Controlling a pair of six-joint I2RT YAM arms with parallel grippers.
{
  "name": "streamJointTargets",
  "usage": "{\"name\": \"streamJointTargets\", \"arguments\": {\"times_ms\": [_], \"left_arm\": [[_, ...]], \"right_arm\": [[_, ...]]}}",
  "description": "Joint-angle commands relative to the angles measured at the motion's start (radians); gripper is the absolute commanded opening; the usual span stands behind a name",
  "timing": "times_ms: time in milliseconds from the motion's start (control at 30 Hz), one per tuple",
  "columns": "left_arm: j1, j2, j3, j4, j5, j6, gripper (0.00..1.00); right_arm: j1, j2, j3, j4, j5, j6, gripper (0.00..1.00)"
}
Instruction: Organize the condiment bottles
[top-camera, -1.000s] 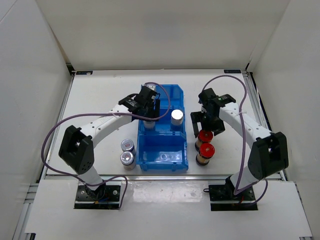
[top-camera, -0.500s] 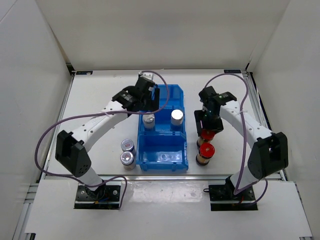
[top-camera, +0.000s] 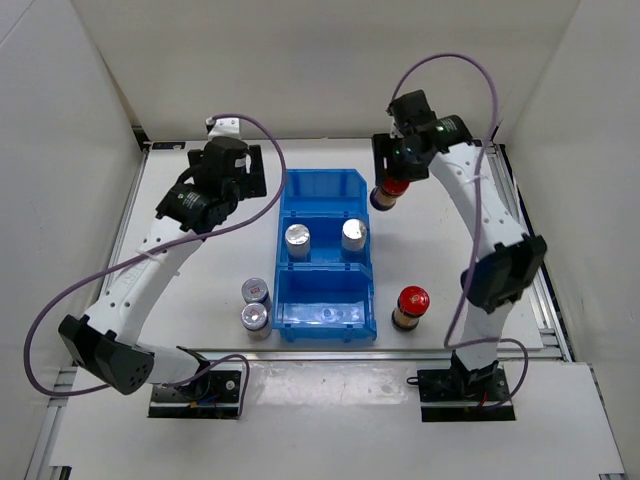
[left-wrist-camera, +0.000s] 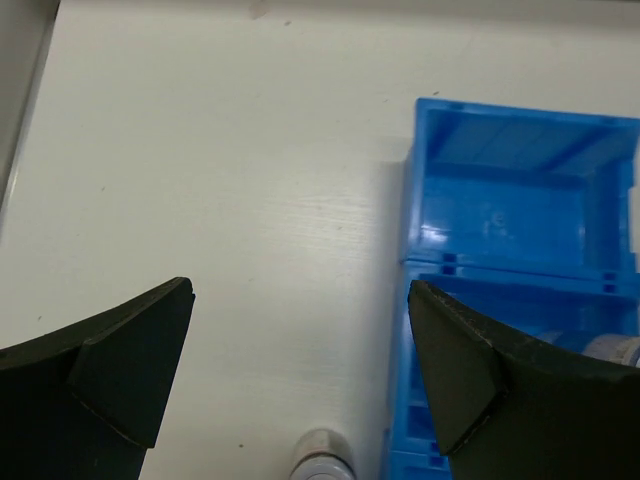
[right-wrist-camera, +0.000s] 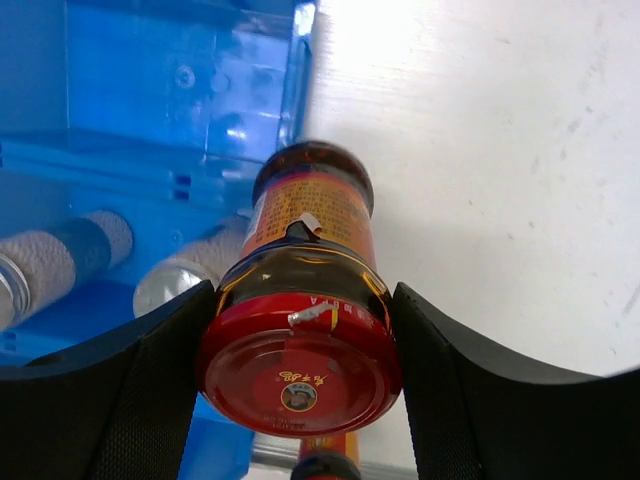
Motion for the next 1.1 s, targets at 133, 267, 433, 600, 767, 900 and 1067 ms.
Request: {"name": "streamJointTargets", "arguments": {"times_ms": [133, 267, 433, 600, 767, 900, 1067], "left_arm": [[0.084, -0.064, -0.073, -0.059, -0.032, 0.049, 1.0], [0.105, -0.074, -0.084, -0.069, -0.032, 0.081, 1.0], [0.105, -0.095, -0.084, -0.087, -0.041, 0.082, 1.0], [0.105, -0.117, -0.133, -0.087, -0.041, 0.082, 1.0], [0.105, -0.137, -0.167, -0.087, -0.041, 0.063, 1.0], [0.105, -0.146, -0.189, -0.087, -0.041, 0.054, 1.0], [0.105, -0.164, -0.21, -0.087, -0.032, 0.045, 1.0]], "right_arm": [[0.016, 0.293, 0.355, 0.019, -0.125, -0.027, 0.0], [0.044, 0.454, 0.588, -0.069, -0.113, -0.027, 0.0], [0.073, 0.727, 0.982, -0.238, -0.102, -0.027, 0.0], [0.083, 0.78, 0.952, -0.253, -0.08, -0.005, 0.03], [0.093, 0.78, 0.877, -0.253, -0.042, -0.005, 0.21], [0.093, 0.78, 0.877, -0.253, -0.03, -0.016, 0.45], [0.093, 0.746, 0.9, -0.271, -0.01, -0.005, 1.0]]}}
